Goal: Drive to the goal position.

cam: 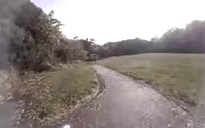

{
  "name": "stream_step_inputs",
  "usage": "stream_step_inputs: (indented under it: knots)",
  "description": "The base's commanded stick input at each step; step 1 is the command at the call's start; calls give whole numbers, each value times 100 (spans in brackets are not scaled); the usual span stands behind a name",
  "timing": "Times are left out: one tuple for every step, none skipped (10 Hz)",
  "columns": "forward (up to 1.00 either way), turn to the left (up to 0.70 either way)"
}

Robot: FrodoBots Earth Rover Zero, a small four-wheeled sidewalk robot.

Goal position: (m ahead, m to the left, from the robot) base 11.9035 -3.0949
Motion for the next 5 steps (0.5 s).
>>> stream_step_inputs:
  knots:
    - [100,0]
    - [100,0]
    - [100,0]
    - [100,-1]
    - [100,-10]
